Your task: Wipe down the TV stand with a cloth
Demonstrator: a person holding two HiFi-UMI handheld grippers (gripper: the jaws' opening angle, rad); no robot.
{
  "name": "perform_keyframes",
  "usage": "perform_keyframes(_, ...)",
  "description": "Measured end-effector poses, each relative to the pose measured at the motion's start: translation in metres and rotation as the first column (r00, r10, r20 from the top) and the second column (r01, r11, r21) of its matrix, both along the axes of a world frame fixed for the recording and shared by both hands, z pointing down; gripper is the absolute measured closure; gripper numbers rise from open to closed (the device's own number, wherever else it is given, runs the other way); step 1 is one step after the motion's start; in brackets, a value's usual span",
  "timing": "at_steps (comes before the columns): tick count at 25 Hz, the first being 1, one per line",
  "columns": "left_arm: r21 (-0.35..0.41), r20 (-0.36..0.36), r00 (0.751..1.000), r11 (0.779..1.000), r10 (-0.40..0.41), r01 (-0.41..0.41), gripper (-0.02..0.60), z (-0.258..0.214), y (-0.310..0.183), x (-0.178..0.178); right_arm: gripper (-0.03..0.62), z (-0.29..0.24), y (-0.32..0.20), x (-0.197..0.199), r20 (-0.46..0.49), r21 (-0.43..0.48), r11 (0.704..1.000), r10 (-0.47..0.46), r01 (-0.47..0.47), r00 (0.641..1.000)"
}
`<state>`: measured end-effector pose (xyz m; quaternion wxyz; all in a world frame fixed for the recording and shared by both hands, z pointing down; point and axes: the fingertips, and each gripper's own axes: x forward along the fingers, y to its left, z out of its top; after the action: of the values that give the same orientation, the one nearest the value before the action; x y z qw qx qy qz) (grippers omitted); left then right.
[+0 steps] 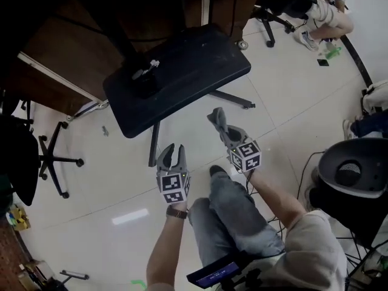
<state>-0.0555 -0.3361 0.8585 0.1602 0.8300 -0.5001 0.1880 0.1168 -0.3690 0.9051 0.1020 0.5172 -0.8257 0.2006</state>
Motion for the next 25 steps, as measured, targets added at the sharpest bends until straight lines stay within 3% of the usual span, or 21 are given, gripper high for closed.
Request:
perform_keyframes(5,0.047,0.023,1.0,0.999,-0.013,0.012,0.451,-0.247,0.066,-0.005,0.569,-0.286,0.076,-0.029,-0.004,0.101,0.991,-0.088,0.088,0.996)
perform_keyframes(7,0.082,0.017,1.0,0.996,-0.017,0.016,0.451,-0.368,0.102,-0.004,0.569,-0.417,0.104,-0.03,0.017,0.146,0.986,-0.082,0.079,0.996)
perform_keyframes(10,0.195,-0.011,1.0,0.98,-0.028,0.03,0.451,-0.549,0.161,-0.005,0.569,-0.599,0.151,-0.026,0.048,0.231,0.972,-0.057,0.045,0.997)
perform_keyframes(13,0.271,-0.022,0.999,0.961,-0.042,0.046,0.451,-0.67,0.211,-0.022,0.569,-0.724,0.197,-0.027,0.088,0.295,0.955,-0.034,0.006,0.996)
perform_keyframes(16,0.283,-0.044,0.997,0.956,-0.066,0.076,0.451,-0.732,0.265,-0.045,0.569,-0.799,0.255,-0.029,0.105,0.341,0.94,-0.016,-0.021,0.994)
perform_keyframes(19,0.333,-0.121,0.99,0.937,-0.068,0.105,0.451,-0.77,0.293,-0.041,0.569,-0.848,0.294,-0.017,0.116,0.407,0.913,-0.01,-0.038,0.993)
perform_keyframes(25,0.382,-0.151,0.988,0.923,0.007,0.052,0.451,-0.792,0.342,0.006,0.571,-0.859,0.357,-0.014,0.12,0.434,0.901,-0.055,-0.002,0.991)
